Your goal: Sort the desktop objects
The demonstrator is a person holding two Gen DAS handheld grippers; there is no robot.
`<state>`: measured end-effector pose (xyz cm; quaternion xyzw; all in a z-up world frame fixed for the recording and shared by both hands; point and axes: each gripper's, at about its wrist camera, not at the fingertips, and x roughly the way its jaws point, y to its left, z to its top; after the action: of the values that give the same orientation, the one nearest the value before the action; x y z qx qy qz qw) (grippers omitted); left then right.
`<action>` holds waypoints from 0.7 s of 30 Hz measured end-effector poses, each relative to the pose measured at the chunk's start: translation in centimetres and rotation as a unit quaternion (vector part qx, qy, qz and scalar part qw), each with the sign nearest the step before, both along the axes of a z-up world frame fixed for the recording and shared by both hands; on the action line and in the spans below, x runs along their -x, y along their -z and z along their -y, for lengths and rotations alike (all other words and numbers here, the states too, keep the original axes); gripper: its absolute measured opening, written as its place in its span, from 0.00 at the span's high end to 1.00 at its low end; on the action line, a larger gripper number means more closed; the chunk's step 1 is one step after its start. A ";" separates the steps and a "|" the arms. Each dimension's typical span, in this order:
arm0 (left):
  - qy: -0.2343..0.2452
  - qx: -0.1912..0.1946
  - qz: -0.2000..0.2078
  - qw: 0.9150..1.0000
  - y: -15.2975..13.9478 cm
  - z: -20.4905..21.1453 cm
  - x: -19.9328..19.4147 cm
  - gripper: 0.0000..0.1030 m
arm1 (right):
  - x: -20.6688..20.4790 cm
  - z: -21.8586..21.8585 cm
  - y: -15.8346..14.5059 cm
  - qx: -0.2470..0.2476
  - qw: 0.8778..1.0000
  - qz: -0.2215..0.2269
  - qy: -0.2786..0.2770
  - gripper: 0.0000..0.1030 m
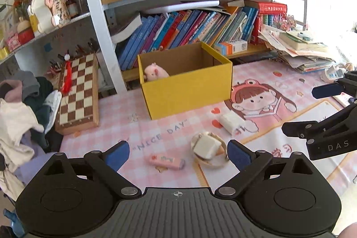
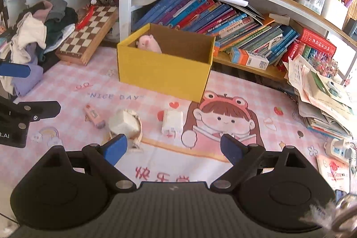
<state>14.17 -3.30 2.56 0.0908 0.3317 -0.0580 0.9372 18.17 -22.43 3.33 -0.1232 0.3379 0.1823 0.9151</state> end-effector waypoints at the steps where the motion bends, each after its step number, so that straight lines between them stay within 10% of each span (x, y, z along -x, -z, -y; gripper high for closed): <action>1: 0.000 -0.001 -0.002 1.000 0.3 0.0 0.2 0.06 | 0.3 0.0 0.2 0.001 1.000 -0.001 0.001 0.12; 21: -0.043 0.020 -0.048 0.998 5.2 -2.3 3.3 0.06 | 3.7 -0.8 4.4 0.008 0.999 -0.012 0.031 0.11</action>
<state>10.85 -1.02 -2.61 0.0550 0.3783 -0.0283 0.9236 14.43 -21.59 -1.04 -0.1177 0.3536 0.1529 0.9153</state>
